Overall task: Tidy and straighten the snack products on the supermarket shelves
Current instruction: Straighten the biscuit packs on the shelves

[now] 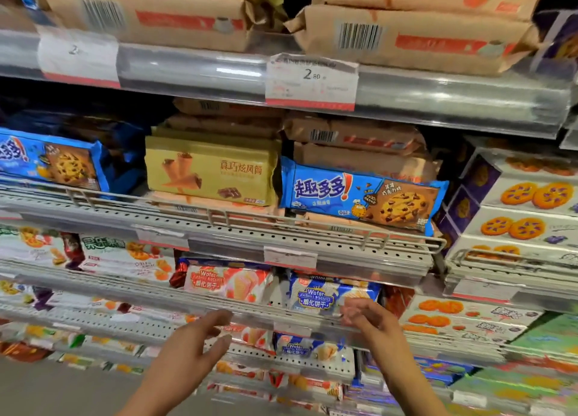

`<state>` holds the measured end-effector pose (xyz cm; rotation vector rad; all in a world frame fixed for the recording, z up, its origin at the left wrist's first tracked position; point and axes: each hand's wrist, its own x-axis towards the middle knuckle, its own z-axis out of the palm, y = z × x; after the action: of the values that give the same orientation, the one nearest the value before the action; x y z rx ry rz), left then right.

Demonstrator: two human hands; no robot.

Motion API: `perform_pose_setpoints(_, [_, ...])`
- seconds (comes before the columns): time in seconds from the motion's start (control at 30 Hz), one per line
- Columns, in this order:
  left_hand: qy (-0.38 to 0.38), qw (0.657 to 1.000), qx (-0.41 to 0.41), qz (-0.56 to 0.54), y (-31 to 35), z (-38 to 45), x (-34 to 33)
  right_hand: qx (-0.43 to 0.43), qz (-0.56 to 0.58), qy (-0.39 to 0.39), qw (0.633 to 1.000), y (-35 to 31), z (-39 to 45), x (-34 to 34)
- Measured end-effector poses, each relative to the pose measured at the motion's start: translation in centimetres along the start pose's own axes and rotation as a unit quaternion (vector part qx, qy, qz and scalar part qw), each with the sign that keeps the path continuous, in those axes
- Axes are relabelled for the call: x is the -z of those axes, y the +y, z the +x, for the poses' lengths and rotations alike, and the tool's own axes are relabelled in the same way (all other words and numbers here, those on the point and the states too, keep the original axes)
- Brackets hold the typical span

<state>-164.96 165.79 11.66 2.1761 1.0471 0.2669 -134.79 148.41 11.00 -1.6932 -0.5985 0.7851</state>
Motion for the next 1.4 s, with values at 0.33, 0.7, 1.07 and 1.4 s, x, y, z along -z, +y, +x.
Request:
perform_pose_setpoints(0.33, [-0.059, 0.994, -0.074, -0.053, -2.5, 5.1, 3.9, -0.103, 0.154, 0.117, 0.976, -1.2, 2.3, -4.3])
perform_pose_setpoints(0.7, [-0.076, 0.986, -0.069, -0.130, -6.6, 5.9, 6.3, -0.219, 0.258, 0.147, 0.930, -2.0, 4.5, -6.1])
perform_pose_setpoints(1.07, [-0.082, 0.985, -0.064, -0.136, -6.1, 6.3, 6.4, -0.201, 0.221, 0.151, 0.942, -3.2, 5.4, -6.6])
perform_pose_setpoints(1.4, [-0.067, 0.983, -0.059, -0.162, -5.1, 6.1, 5.9, -0.125, 0.162, 0.120, 0.971, -4.9, 6.4, -5.8])
